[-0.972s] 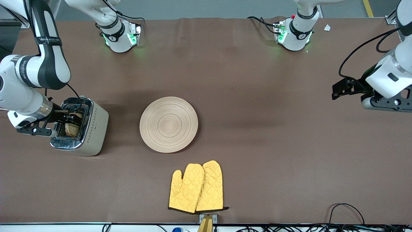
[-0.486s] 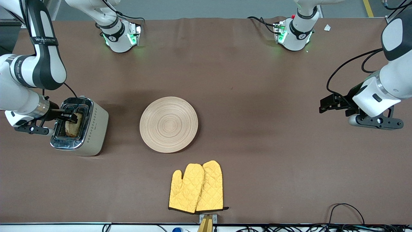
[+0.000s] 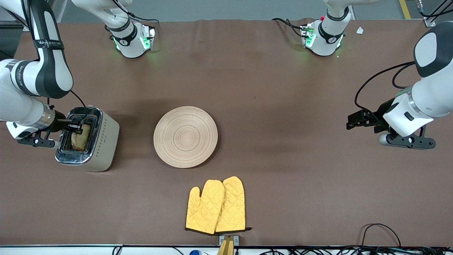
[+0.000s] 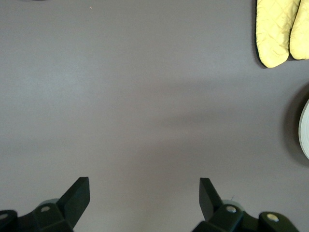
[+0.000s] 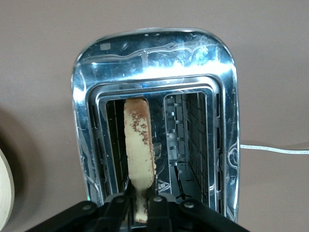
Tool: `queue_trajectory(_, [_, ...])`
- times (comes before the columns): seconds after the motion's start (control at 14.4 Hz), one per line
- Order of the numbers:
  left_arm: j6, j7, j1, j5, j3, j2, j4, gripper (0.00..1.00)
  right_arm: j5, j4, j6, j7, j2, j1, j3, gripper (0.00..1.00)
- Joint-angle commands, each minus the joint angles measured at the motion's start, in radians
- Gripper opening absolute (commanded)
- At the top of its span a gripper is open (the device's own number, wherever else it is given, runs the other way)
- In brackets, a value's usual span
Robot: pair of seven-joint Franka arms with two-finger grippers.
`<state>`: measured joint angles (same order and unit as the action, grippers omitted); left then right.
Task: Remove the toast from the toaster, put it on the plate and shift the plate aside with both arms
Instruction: 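Grasp the toast slice with the right gripper while the left gripper advances, then lift the toast out and carry it over the wooden plate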
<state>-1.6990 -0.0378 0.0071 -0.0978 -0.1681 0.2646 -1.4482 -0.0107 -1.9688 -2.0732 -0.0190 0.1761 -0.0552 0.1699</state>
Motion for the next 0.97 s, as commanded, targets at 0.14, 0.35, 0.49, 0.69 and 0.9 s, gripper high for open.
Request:
queue_trajectory(0.14, [-0.062, 0.004, -0.001, -0.060, -0.001, 0.048, 0.019, 1.00, -0.049, 0.071, 0.086, 0.005, -0.033, 0.006, -0.015, 0.00])
queue_trajectory(0.35, [-0.073, 0.025, -0.001, -0.069, -0.004, 0.053, 0.025, 1.00, -0.253, 0.172, 0.212, 0.002, -0.030, 0.002, -0.013, 0.00])
queue_trajectory(0.49, [-0.073, 0.024, -0.001, -0.071, -0.013, 0.053, 0.025, 1.00, -0.302, 0.183, 0.209, -0.021, -0.030, -0.041, -0.015, 0.00])
queue_trajectory(0.69, [-0.073, 0.024, -0.001, -0.074, -0.014, 0.053, 0.023, 1.00, -0.386, 0.183, 0.188, -0.073, -0.029, -0.129, -0.015, 0.00])
queue_trajectory(0.9, [-0.073, 0.025, 0.002, -0.072, -0.014, 0.051, 0.023, 1.00, -0.434, 0.142, 0.083, -0.099, -0.003, -0.199, -0.015, 0.00])
